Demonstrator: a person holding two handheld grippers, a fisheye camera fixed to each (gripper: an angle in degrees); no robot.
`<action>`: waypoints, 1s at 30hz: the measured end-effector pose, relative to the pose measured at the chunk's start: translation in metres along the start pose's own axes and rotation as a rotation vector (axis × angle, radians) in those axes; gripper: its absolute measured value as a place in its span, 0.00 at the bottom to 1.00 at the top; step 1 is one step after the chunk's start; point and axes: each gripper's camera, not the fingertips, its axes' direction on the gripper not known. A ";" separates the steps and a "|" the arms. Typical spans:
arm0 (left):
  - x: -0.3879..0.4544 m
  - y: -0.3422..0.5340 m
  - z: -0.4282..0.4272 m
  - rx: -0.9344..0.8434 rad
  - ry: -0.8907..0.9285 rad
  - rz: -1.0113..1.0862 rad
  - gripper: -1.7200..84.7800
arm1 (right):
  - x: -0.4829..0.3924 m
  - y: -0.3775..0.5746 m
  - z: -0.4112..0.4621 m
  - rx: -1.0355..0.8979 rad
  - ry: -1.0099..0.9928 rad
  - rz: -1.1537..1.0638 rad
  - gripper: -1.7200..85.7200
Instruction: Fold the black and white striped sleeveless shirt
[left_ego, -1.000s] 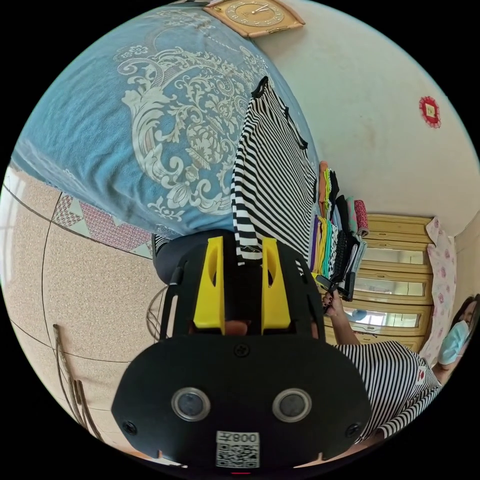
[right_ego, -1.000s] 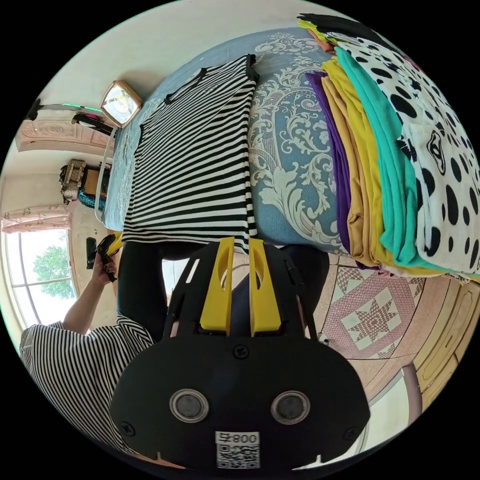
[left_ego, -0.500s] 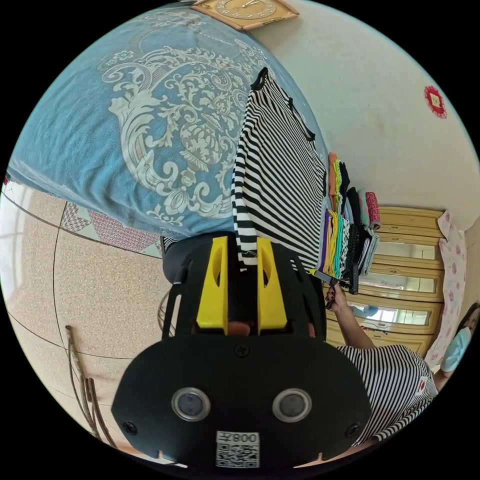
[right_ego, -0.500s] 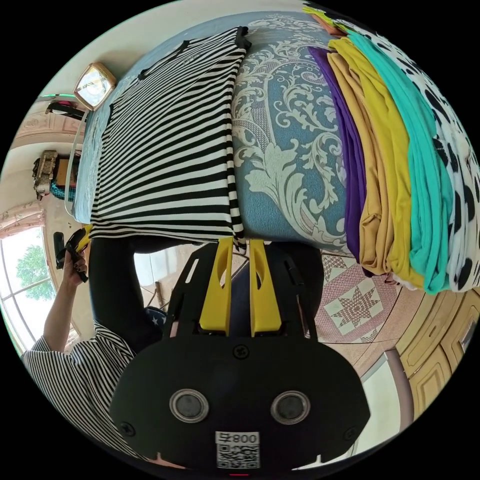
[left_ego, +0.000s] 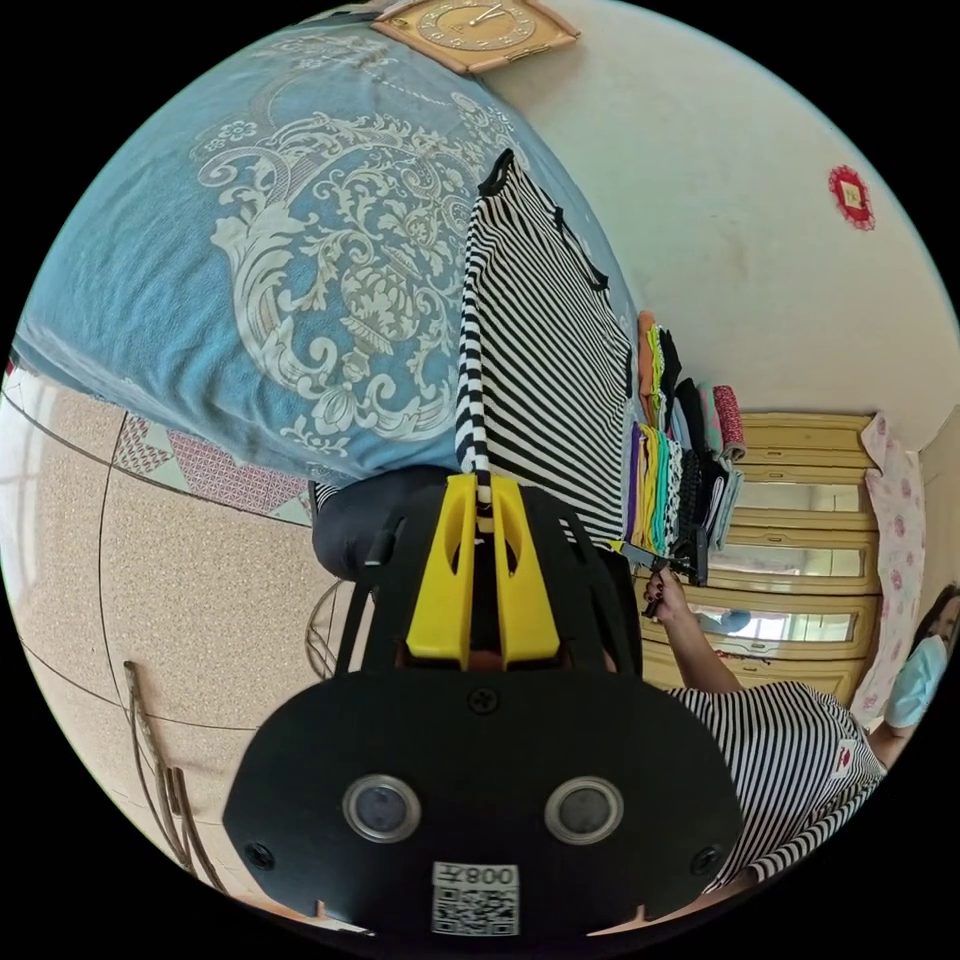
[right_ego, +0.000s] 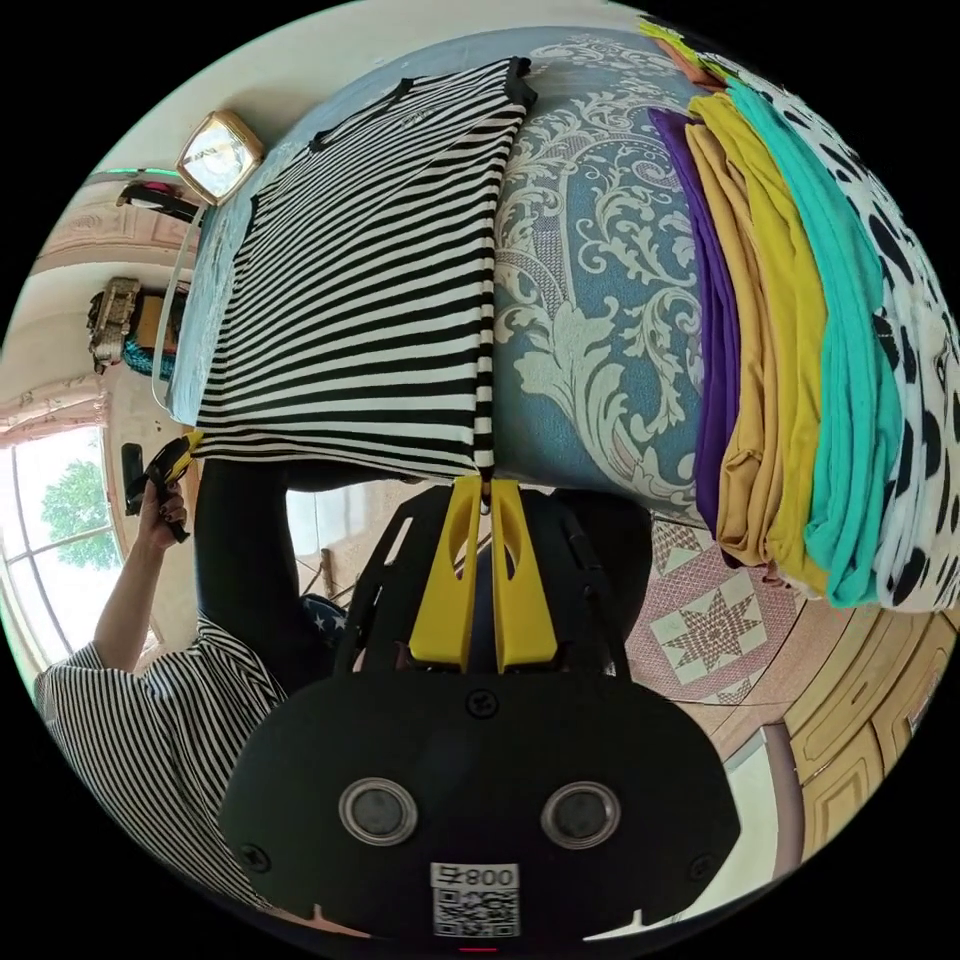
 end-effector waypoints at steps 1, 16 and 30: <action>0.001 0.002 -0.003 0.006 0.006 0.003 0.05 | 0.003 0.005 -0.007 0.013 -0.017 -0.011 0.04; -0.002 0.044 -0.047 0.051 0.069 -0.040 0.05 | 0.041 0.059 -0.040 0.056 -0.089 -0.066 0.03; 0.013 0.096 -0.113 0.143 0.190 0.021 0.05 | 0.059 0.121 -0.094 0.146 -0.119 -0.144 0.03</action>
